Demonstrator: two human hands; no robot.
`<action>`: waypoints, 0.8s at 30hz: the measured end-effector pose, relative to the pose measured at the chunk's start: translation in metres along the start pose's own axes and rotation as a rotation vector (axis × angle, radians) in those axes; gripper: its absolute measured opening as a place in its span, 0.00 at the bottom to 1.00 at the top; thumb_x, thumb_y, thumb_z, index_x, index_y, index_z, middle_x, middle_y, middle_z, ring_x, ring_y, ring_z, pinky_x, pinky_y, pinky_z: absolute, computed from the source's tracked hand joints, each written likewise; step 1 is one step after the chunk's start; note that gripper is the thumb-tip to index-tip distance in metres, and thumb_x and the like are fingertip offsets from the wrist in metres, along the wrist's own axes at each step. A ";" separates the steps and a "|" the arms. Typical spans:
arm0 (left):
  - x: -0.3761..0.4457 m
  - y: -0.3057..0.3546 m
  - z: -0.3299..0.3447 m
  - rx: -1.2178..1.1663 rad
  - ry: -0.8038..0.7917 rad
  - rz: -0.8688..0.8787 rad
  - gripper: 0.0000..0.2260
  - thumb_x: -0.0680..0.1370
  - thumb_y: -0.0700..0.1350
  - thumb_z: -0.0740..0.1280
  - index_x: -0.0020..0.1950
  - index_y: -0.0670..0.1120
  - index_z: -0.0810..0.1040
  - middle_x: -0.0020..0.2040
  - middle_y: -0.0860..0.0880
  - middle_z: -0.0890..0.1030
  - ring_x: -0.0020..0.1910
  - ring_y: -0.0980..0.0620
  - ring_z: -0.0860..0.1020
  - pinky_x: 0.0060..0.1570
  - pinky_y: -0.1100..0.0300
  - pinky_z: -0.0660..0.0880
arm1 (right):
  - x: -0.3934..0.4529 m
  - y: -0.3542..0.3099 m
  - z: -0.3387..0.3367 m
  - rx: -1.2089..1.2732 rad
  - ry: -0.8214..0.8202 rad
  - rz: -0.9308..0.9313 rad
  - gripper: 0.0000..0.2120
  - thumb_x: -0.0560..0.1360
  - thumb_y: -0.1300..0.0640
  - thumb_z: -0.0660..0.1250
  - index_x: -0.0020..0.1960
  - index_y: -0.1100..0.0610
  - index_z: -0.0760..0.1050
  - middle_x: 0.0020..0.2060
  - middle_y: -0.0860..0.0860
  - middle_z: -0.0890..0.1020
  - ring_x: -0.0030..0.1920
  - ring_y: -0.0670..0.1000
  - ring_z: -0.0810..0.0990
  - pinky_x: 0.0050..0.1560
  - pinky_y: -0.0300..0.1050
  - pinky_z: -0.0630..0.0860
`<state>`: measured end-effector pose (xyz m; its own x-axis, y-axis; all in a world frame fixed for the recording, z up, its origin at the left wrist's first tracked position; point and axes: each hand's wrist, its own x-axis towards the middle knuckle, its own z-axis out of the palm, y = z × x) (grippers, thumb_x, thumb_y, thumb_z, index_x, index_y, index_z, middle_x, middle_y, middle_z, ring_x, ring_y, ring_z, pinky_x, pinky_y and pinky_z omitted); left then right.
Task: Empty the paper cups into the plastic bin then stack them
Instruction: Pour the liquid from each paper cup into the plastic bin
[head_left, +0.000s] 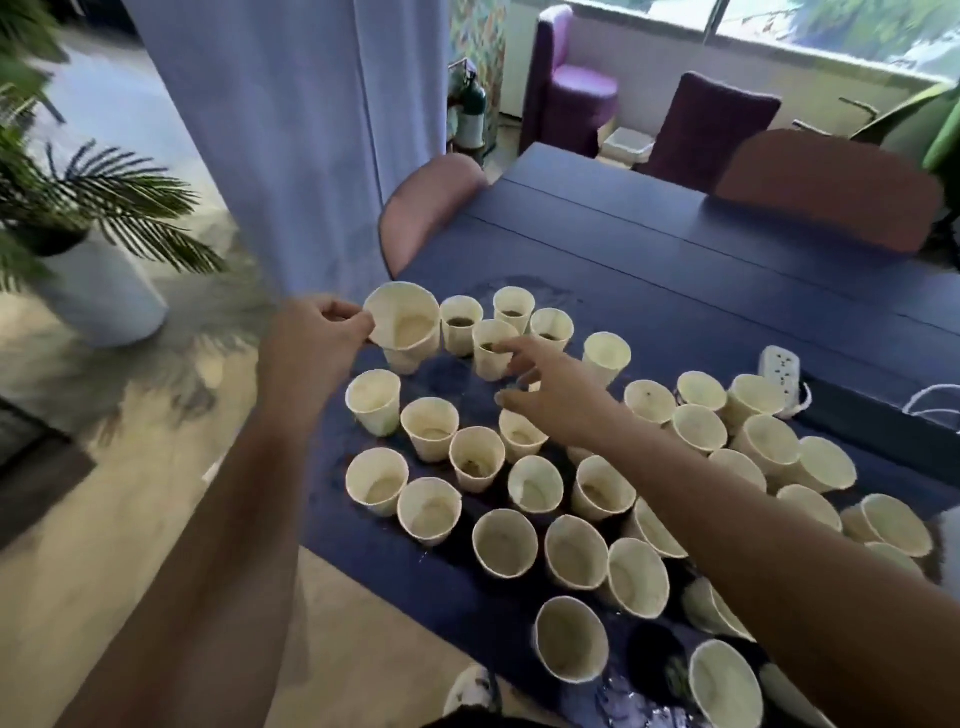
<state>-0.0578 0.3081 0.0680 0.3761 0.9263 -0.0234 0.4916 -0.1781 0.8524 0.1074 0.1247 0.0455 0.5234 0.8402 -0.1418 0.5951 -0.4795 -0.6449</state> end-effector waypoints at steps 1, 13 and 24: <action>0.010 -0.012 -0.007 -0.018 0.042 -0.041 0.06 0.70 0.50 0.70 0.34 0.51 0.80 0.35 0.52 0.84 0.39 0.44 0.83 0.49 0.47 0.81 | 0.010 -0.003 0.007 0.006 -0.028 0.003 0.24 0.76 0.53 0.72 0.70 0.44 0.68 0.58 0.47 0.80 0.55 0.49 0.79 0.56 0.48 0.79; 0.093 -0.110 0.008 -0.029 0.062 -0.367 0.10 0.61 0.50 0.65 0.37 0.49 0.82 0.38 0.50 0.85 0.40 0.41 0.84 0.49 0.48 0.82 | 0.102 -0.005 0.085 0.144 -0.112 0.183 0.10 0.79 0.47 0.67 0.57 0.50 0.79 0.45 0.45 0.82 0.45 0.47 0.81 0.40 0.39 0.76; 0.099 -0.156 0.026 0.075 -0.138 -0.360 0.14 0.71 0.57 0.69 0.49 0.49 0.83 0.47 0.47 0.84 0.44 0.46 0.79 0.51 0.53 0.74 | 0.151 -0.011 0.118 0.000 -0.070 0.318 0.22 0.81 0.41 0.59 0.44 0.58 0.79 0.33 0.53 0.81 0.36 0.53 0.80 0.46 0.55 0.81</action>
<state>-0.0767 0.4191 -0.0814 0.2682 0.8816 -0.3883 0.6657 0.1217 0.7362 0.1079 0.2864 -0.0578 0.6398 0.6639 -0.3871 0.4085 -0.7205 -0.5604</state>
